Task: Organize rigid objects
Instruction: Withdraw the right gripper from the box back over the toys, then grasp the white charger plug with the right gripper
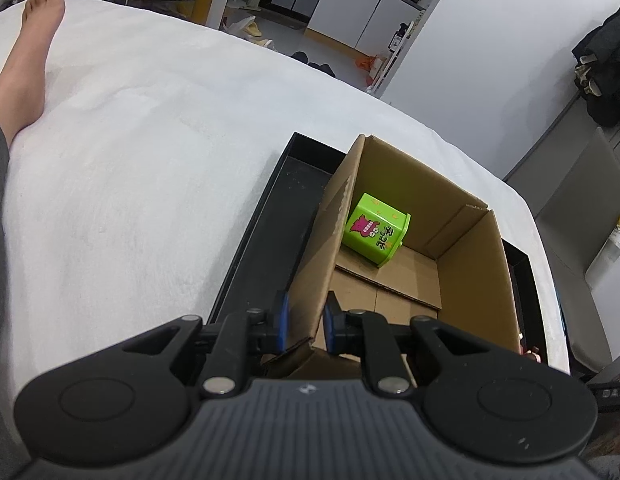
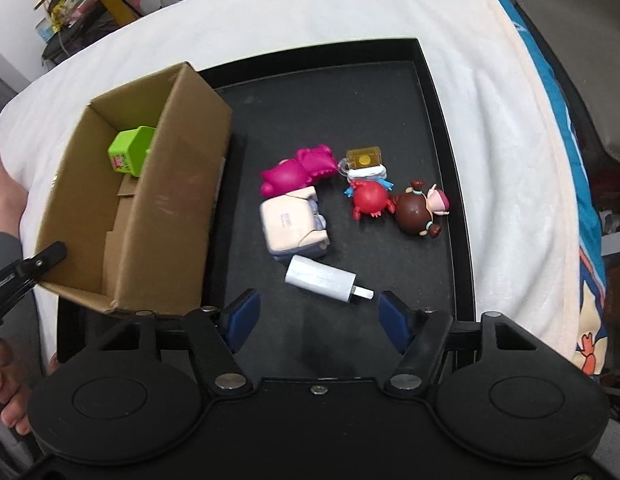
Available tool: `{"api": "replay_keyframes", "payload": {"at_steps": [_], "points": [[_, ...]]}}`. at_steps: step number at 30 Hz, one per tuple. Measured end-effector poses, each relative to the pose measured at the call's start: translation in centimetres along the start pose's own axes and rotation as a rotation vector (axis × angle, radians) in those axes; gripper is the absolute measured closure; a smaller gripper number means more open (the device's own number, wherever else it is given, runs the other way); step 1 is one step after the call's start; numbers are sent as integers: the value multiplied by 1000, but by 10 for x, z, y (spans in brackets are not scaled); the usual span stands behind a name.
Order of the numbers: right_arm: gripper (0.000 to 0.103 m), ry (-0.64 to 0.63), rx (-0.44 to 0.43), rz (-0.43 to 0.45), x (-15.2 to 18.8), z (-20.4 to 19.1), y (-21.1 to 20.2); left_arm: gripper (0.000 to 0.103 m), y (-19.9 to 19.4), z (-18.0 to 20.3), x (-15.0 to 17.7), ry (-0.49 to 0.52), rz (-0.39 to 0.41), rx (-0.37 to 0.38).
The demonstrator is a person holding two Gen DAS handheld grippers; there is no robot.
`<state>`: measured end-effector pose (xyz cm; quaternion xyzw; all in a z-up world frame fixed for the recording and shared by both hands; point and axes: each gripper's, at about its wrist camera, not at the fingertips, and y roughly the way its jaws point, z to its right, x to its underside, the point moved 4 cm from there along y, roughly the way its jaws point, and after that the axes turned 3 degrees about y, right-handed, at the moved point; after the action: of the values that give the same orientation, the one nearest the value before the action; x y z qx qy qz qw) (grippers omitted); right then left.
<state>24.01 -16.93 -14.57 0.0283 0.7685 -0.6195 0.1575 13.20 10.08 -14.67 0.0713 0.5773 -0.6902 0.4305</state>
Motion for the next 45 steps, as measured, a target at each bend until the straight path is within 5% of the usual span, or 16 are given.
{"api": "replay_keyframes", "payload": {"at_steps": [12,21,29,35,45], "points": [[39,32,3,-36,-4,10,35,87,1,3,-2,18,1,-6],[41,-57,-15,-35,-12,-2,45,87,1,3,-1,18,-3,0],[54,-111,-7,-80,-6,-16,53,86,2,2,-2,15,-6,6],[79,-100,16,-117,2,-20,66,86,3,2,-2,15,-8,8],[83,-11,-20,-74,5,-8,43,86,3,2,-2,18,-8,8]]}}
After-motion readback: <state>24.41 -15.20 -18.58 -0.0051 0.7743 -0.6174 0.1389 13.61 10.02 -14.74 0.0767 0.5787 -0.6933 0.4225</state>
